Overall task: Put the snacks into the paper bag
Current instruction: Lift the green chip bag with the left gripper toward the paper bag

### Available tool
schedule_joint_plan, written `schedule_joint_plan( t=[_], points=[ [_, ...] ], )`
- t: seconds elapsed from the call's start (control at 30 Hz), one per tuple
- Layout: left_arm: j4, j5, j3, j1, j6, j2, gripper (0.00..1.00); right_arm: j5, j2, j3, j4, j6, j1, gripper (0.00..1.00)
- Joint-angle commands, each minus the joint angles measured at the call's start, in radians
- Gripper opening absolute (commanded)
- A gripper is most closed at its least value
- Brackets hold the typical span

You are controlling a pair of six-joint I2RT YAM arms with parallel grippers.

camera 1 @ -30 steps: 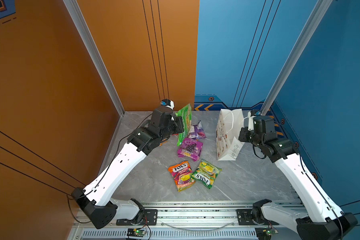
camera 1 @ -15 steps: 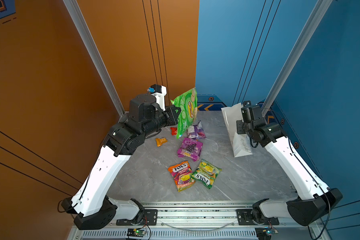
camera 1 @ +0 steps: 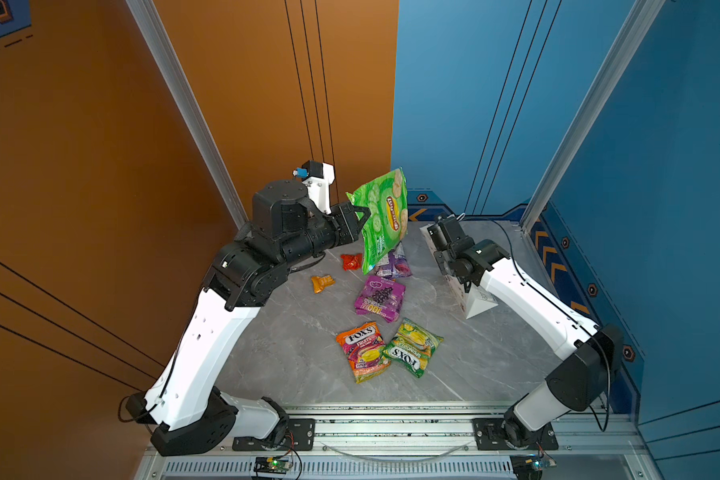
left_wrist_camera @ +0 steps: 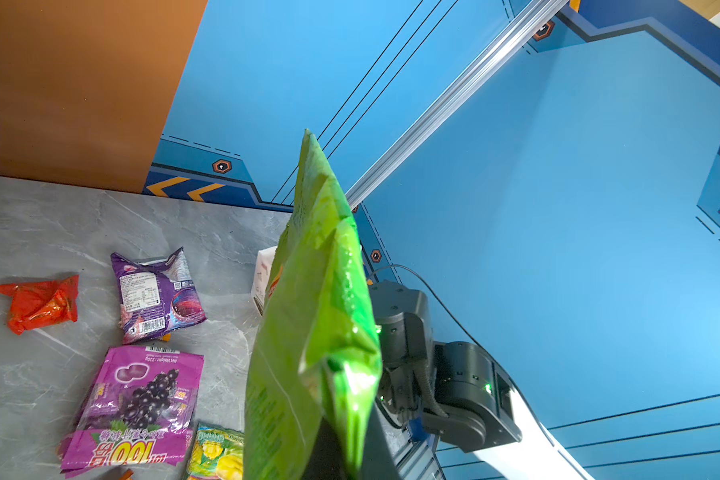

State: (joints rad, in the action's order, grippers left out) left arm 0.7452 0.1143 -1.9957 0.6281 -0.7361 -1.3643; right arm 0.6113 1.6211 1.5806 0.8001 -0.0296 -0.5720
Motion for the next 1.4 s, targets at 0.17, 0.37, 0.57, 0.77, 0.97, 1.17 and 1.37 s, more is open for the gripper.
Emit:
schedule_joint_plan(
  t=[0.17, 0.37, 0.57, 0.77, 0.97, 1.17, 1.37],
  points=[
    [-0.117, 0.048, -0.010, -0.062, -0.108, -0.003, 0.00, -0.043, -0.030, 0.068, 0.008, -0.037, -0.033, 0.00],
    [-0.132, 0.094, 0.001, -0.065, -0.154, -0.018, 0.00, -0.113, -0.086, 0.055, 0.018, -0.084, -0.030, 0.00],
    [-0.132, 0.115, 0.068, -0.061, -0.190, 0.010, 0.00, -0.139, -0.085, 0.042, 0.012, -0.109, -0.031, 0.00],
    [-0.129, 0.121, 0.053, -0.070, -0.192, 0.020, 0.00, -0.133, -0.075, 0.031, -0.012, -0.104, -0.047, 0.00],
    [-0.078, 0.099, -0.042, -0.127, -0.182, -0.011, 0.00, -0.103, -0.087, -0.009, -0.039, -0.078, -0.069, 0.00],
    [-0.078, 0.131, -0.109, -0.110, -0.226, -0.078, 0.00, -0.059, -0.077, -0.013, -0.041, -0.074, -0.092, 0.00],
    [-0.069, 0.086, -0.112, -0.064, -0.258, -0.086, 0.00, -0.032, -0.069, -0.008, -0.048, -0.078, -0.103, 0.00]
  ],
)
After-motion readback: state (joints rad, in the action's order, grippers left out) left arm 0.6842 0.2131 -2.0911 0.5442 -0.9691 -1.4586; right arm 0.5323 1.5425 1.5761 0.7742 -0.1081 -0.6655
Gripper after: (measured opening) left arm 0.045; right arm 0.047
